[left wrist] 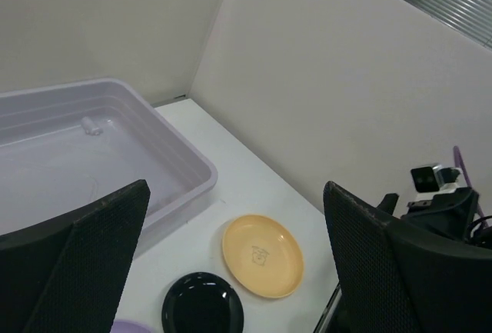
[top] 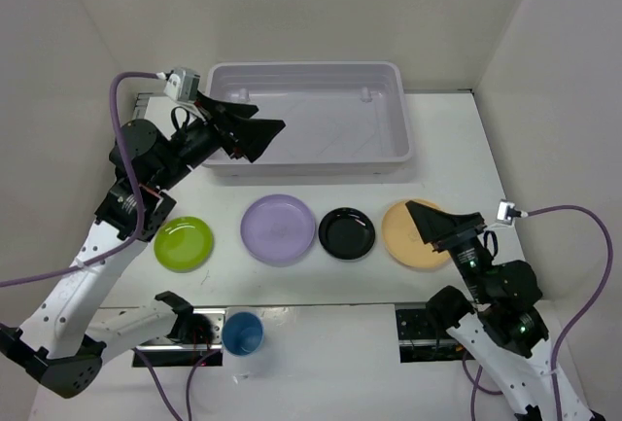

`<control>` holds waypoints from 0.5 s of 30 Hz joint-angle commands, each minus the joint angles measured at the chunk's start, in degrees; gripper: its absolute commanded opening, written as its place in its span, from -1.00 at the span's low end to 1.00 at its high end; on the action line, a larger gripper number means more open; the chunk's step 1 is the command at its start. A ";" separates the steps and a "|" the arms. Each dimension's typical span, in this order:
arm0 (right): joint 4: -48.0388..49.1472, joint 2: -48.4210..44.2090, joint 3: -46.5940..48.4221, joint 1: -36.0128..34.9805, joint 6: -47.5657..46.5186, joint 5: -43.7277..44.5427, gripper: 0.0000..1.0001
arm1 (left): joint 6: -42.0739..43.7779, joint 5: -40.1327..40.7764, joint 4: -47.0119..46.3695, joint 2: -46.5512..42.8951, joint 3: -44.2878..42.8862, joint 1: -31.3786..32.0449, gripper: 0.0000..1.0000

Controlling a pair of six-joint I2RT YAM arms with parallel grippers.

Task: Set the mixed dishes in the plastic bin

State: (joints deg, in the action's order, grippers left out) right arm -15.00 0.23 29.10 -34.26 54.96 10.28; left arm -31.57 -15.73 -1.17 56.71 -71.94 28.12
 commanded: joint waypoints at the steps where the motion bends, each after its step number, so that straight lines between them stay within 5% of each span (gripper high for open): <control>1: -0.02 -4.01 5.87 -0.89 -3.01 1.22 0.98 | 1.86 0.69 1.51 -3.53 -0.40 0.09 1.00; 10: 2.79 3.52 10.98 -6.94 -14.08 11.31 0.98 | 5.47 2.46 5.05 -12.84 3.47 0.09 1.00; 15: -8.17 15.31 18.34 -13.37 -16.02 23.97 0.98 | 4.85 2.45 3.79 -16.89 7.25 0.09 1.00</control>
State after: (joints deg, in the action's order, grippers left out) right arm -16.49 9.19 43.55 -44.91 41.87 24.03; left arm -27.20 -13.39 3.84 40.12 -65.45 28.12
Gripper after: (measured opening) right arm 0.992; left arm 1.001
